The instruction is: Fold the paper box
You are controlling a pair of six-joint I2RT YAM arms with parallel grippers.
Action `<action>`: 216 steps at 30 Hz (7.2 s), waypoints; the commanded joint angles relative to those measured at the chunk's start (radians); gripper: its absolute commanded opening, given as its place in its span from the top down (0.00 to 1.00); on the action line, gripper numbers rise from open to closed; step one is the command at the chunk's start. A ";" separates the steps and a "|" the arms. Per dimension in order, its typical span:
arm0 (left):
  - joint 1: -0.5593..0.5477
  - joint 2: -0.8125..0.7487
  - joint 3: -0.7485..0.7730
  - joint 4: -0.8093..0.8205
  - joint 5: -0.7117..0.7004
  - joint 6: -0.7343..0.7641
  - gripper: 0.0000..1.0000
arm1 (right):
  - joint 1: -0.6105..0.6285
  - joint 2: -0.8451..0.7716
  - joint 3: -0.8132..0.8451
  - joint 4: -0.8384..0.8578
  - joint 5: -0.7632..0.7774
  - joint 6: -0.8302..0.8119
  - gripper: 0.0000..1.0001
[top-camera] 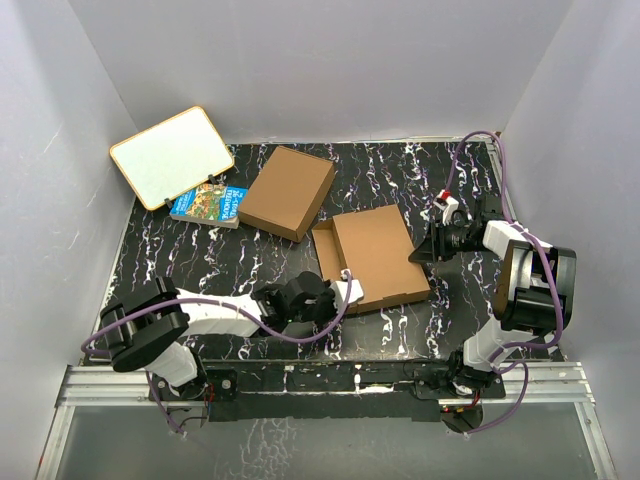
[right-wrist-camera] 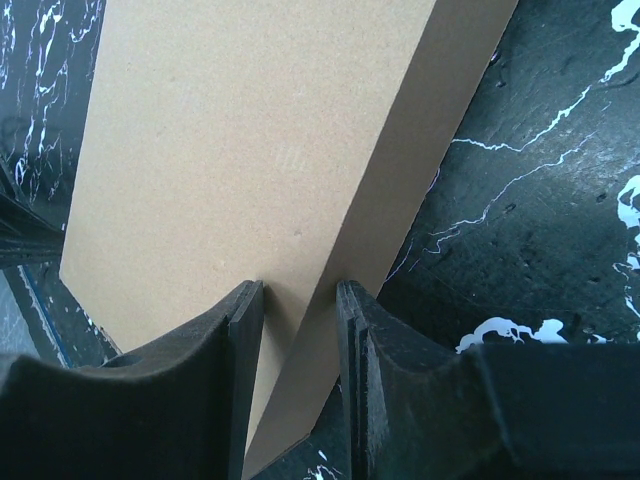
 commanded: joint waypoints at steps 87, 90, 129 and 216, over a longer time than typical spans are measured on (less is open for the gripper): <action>0.111 -0.468 -0.192 -0.040 -0.131 -1.228 0.07 | 0.022 0.035 0.002 0.012 0.103 -0.045 0.63; 0.111 -0.443 -0.235 0.019 -0.165 -1.353 0.04 | 0.021 0.033 0.001 0.012 0.102 -0.046 0.62; 0.009 0.055 0.038 -0.004 -0.235 -1.498 0.45 | 0.023 0.033 0.003 0.010 0.103 -0.046 0.62; 0.042 -0.044 0.114 -0.107 0.083 -0.373 0.60 | 0.046 0.018 0.021 -0.013 0.135 -0.055 0.59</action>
